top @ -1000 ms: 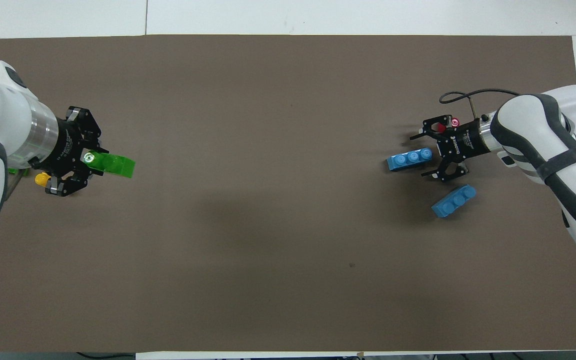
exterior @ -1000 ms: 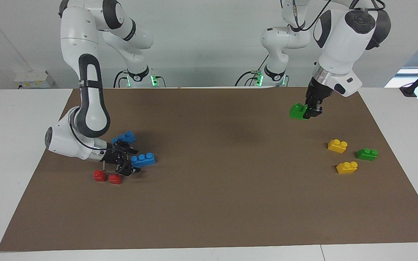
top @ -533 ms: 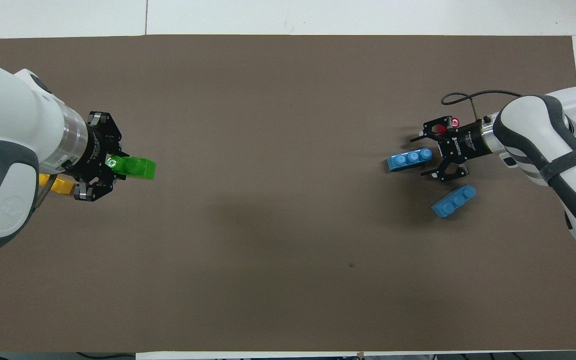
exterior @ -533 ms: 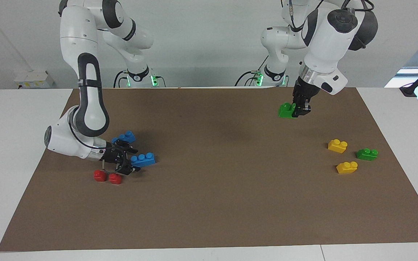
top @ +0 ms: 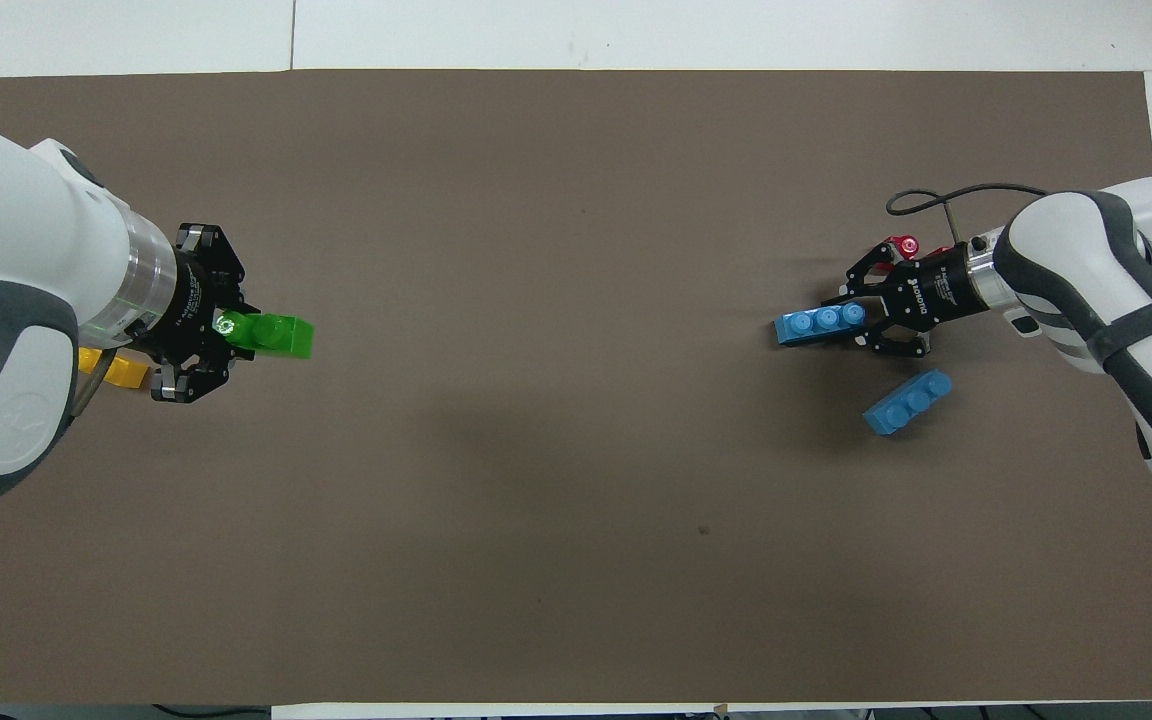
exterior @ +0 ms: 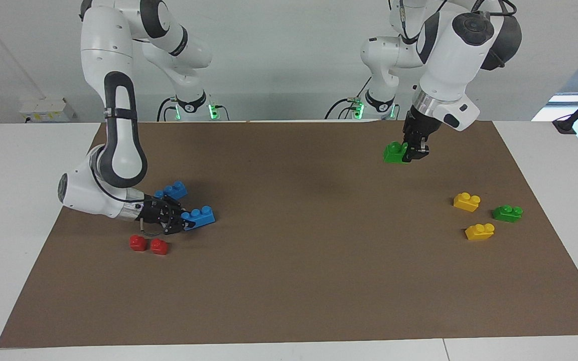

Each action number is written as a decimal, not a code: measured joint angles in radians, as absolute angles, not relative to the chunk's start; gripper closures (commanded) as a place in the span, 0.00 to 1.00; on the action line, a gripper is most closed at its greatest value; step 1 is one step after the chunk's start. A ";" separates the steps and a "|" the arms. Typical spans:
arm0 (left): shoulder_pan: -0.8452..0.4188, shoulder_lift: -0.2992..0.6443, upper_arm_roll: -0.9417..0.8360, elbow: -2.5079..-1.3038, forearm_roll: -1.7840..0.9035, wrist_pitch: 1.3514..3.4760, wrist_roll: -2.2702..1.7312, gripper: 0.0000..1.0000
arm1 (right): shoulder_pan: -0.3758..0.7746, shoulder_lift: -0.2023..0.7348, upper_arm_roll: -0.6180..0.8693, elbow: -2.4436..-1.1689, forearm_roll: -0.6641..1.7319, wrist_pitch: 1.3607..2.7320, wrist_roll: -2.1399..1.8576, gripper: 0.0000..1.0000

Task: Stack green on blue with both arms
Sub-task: 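Close the left gripper on the green brick while the right gripper grasps the blue brick, then carry the blue brick with the right gripper toward the table centre, then bring the green brick with the left gripper onto the held blue brick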

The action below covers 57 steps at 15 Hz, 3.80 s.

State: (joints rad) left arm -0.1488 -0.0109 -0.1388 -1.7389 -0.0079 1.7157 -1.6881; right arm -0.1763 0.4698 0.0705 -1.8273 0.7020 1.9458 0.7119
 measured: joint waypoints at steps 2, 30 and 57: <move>-0.149 -0.011 -0.138 -1.739 -0.008 1.716 -1.688 1.00 | -0.176 0.470 0.072 -1.827 0.703 1.946 0.714 1.00; -0.149 -0.011 -0.132 -1.739 -0.009 1.735 -1.721 1.00 | 0.463 0.483 0.071 -1.871 1.079 2.557 1.272 1.00; -0.480 0.248 -0.130 -1.907 0.094 2.248 -2.089 1.00 | 0.516 0.472 0.077 -1.913 1.184 2.658 1.165 1.00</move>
